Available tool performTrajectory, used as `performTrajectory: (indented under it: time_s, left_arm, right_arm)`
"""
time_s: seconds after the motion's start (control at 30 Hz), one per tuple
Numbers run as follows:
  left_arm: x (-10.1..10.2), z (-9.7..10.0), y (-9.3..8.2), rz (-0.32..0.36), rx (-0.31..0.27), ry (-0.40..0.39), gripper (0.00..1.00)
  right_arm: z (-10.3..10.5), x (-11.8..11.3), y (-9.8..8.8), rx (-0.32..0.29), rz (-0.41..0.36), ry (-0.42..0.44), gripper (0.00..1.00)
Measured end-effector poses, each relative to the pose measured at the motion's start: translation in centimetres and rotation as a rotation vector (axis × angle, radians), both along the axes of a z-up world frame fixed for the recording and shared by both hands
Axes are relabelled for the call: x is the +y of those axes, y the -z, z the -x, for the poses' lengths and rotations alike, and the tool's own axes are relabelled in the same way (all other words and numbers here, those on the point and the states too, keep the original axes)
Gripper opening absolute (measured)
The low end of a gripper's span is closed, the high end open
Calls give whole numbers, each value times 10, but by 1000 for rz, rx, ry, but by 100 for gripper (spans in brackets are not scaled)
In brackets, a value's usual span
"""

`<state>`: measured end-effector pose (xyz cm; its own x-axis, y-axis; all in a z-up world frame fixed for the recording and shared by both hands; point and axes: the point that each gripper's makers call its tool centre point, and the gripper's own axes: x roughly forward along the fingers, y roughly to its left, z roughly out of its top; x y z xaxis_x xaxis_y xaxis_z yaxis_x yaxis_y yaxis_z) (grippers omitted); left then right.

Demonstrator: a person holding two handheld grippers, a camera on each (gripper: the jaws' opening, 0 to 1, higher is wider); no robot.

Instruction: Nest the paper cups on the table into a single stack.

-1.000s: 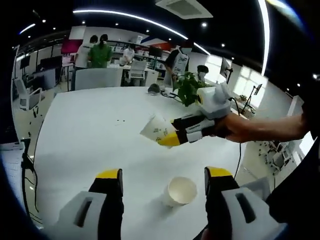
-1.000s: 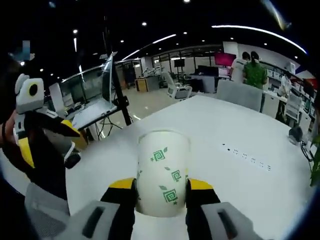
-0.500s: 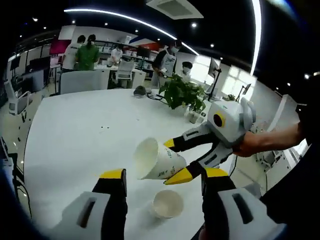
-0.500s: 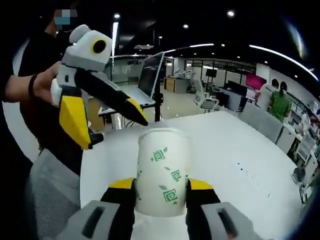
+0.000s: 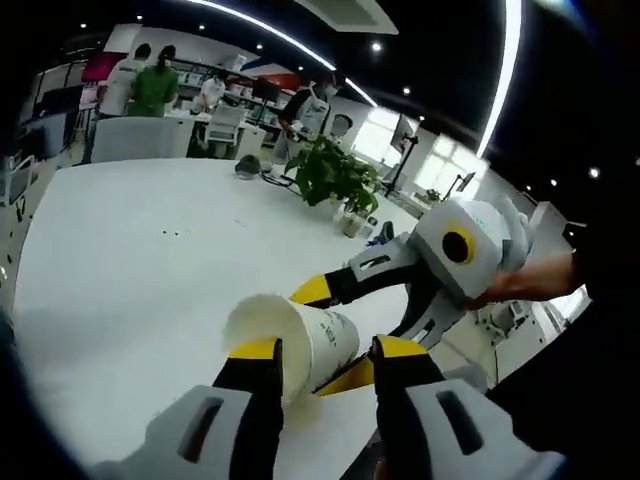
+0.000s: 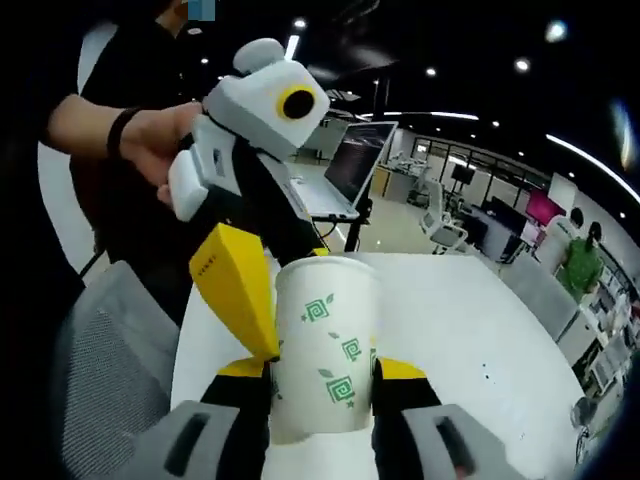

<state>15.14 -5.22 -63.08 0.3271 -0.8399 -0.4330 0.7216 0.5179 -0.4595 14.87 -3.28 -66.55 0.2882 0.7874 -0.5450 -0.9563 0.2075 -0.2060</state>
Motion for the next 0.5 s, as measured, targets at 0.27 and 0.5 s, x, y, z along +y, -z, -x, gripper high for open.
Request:
performTrajectory:
  time_s: [0.27,0.5]
  left_arm:
    - [-6,16,3,76,53,1,9]
    - [-5,23,9,80,48,5,0]
  right_arm:
    - [24,15,0,-58,30,-77,38]
    - [28,17,7,-39,32,-62,39]
